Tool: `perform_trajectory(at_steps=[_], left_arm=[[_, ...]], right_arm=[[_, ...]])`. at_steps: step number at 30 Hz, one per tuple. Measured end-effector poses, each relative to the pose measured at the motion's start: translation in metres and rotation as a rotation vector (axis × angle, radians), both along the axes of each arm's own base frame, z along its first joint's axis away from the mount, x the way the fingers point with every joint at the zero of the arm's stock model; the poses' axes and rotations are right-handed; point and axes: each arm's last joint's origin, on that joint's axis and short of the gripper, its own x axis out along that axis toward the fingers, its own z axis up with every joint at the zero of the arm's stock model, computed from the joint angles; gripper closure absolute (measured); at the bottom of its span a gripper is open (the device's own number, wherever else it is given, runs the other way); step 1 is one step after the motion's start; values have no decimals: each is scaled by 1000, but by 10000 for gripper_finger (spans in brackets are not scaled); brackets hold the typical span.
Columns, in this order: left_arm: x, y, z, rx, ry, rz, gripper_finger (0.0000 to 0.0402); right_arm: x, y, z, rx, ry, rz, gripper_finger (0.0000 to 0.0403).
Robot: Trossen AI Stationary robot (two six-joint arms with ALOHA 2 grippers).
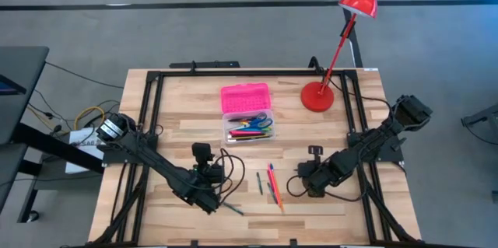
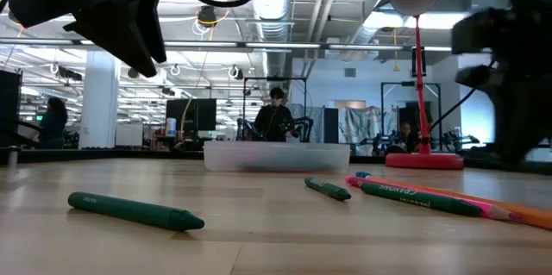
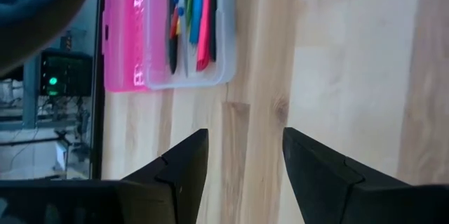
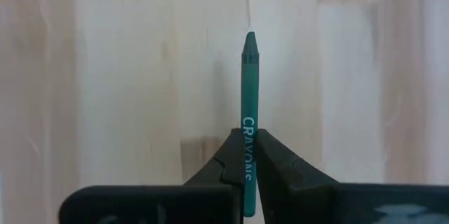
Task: Pick & place school supplies into a supply box
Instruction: Put the green crayon into the pink supply box
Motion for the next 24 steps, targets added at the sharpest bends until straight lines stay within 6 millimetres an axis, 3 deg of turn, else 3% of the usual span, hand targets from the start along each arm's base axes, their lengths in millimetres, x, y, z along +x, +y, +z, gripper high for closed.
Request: perform_trajectory(at_steps=[7,15,19,24], left_arm=[[-12,-3,1,29,20,39,223],[-29,-26,4,89,-80,-29,223],[-38,-36,4,118,-141,-60,223],[-50,-39,-6,146,-161,-74,223]], right_arm=[[37,-20,25,-78,-129,26,397],[91,-72,50,-147,-366,79,397],[114,-100,50,-125,-409,87,397],[139,-126,30,-133,-315,75,397]])
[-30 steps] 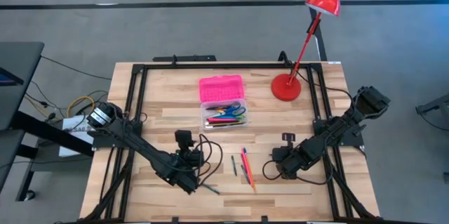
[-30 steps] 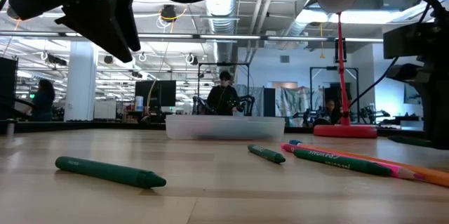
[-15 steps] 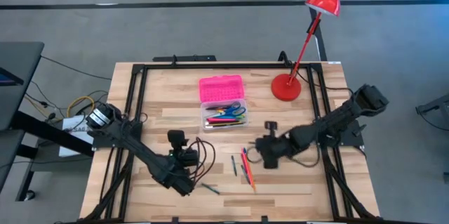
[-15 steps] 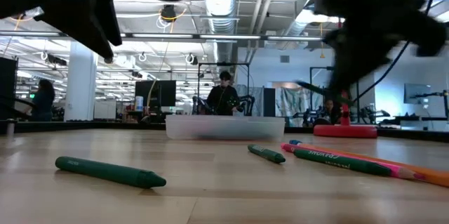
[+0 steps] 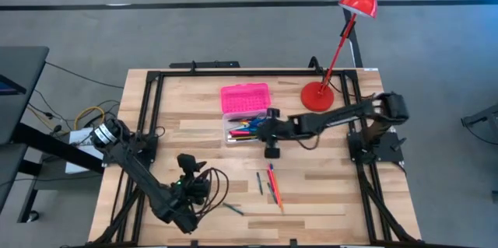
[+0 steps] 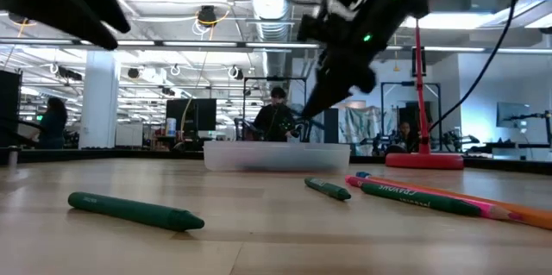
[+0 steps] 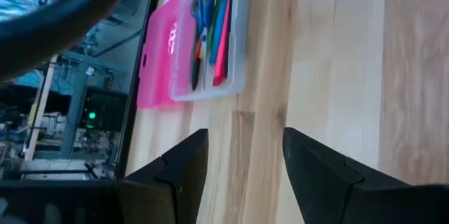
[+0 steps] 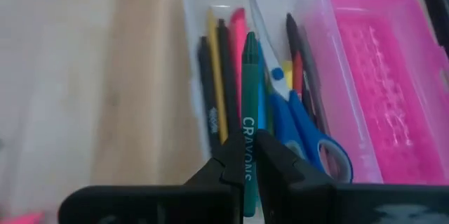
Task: Pick & place school supplies into a supply box
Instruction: Put the green crayon into the pink supply box
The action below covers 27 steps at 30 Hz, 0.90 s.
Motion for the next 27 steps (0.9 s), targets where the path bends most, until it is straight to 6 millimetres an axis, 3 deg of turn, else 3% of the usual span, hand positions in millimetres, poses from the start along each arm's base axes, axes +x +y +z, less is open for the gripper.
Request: perform_trajectory(at_steps=[5,11,22,27], left_arm=[[-13,-1,-12,-7,-11,19,223],[-25,-5,-19,-19,-35,19,223],[-27,-8,-20,-39,-76,27,223],[-27,-8,-20,-43,-100,29,223]], right_arm=[[13,-19,-11,2,112,-53,397],[16,-30,-6,49,128,-102,391],[11,-36,-6,82,155,-154,274],[16,-28,-3,71,106,-130,250]])
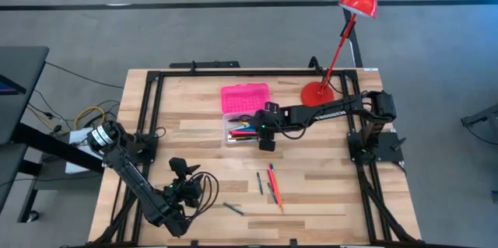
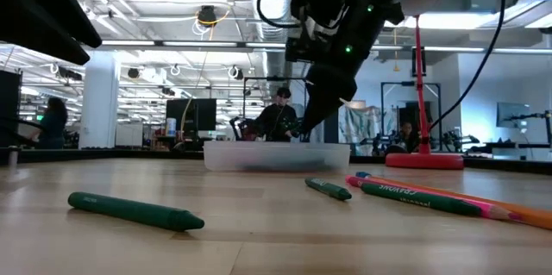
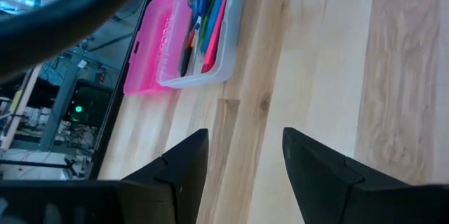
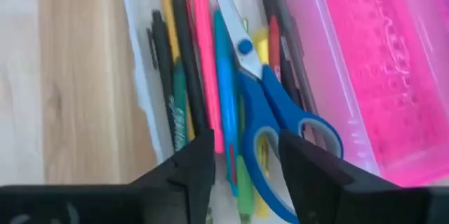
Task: Pick & place school supplies into a supply box
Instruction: Put the green crayon into the pink supply box
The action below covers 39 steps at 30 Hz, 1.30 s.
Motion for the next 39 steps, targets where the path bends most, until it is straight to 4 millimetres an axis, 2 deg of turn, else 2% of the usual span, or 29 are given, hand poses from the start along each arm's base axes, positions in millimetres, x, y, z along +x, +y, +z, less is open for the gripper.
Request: perform_trajectory(at_steps=[6,10,16,21,25,28,34,39], left_arm=[[0,-8,0,-11,-87,-41,223],[-1,-10,1,7,-132,-63,223],[4,-8,5,120,-228,-117,223],[14,0,9,283,-258,-166,223],[26,11,12,455,-235,-187,223],[36,23,13,513,-211,-158,223],[54,39,10,447,-207,-59,223],[62,46,7,383,-125,-26,223]], right_arm=[[0,23,18,-49,-80,58,255],[-9,47,44,-53,-155,130,266],[-35,92,87,-84,-270,312,281],[-65,118,113,-171,-305,336,286],[-87,132,124,-259,-317,286,285],[-97,144,129,-307,-352,234,285],[-112,168,130,-290,-413,191,285],[-126,186,128,-206,-436,184,285]])
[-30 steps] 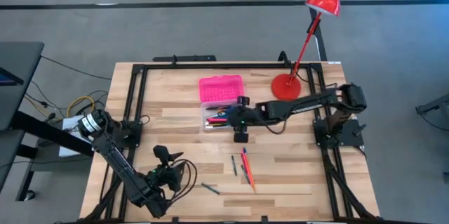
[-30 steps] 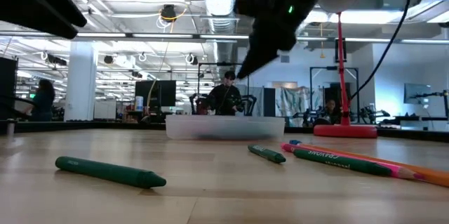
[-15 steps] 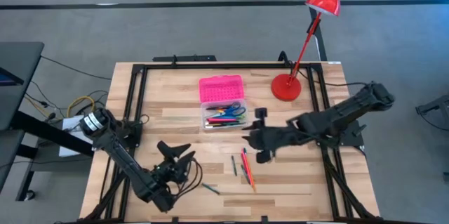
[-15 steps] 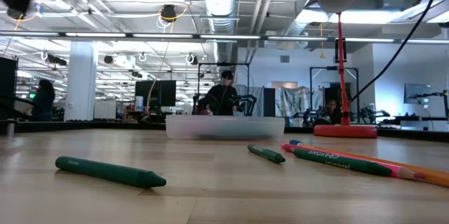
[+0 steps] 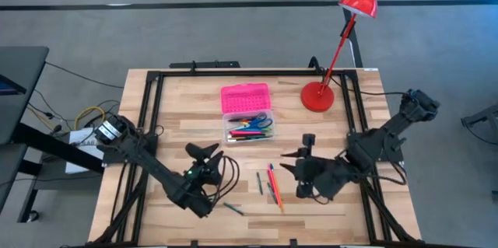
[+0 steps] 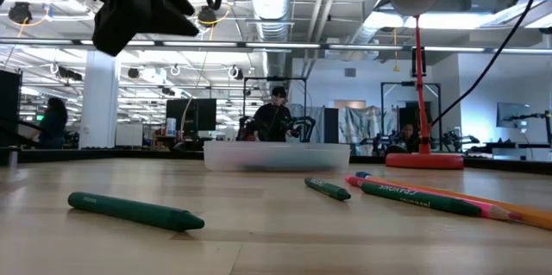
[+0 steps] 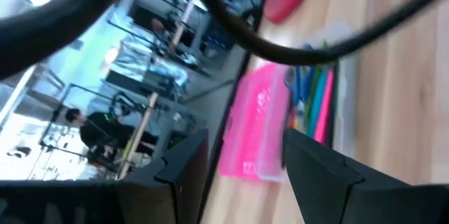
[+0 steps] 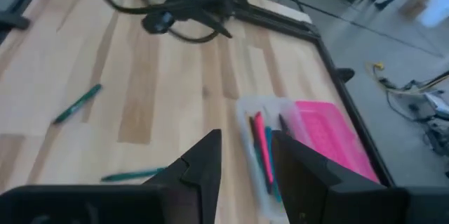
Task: Pick & place school supplies into a supply box
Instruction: Put the green crayon into the pink supply box
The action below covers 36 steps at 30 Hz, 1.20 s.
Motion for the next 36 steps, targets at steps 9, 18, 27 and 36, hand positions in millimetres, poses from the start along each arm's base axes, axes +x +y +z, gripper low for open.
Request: perform_trajectory(at_steps=[9,18,27,36], left_arm=[[3,-1,-6,-109,206,-12,223],[12,-11,-8,-181,281,-101,223],[20,-17,3,-228,323,-157,223],[29,-29,2,-390,412,-317,223]], right_arm=[[-17,18,-8,-110,5,0,285],[-21,18,-14,-154,34,8,285],[-22,15,-23,-124,60,-3,285],[-34,21,-29,-12,129,11,285]])
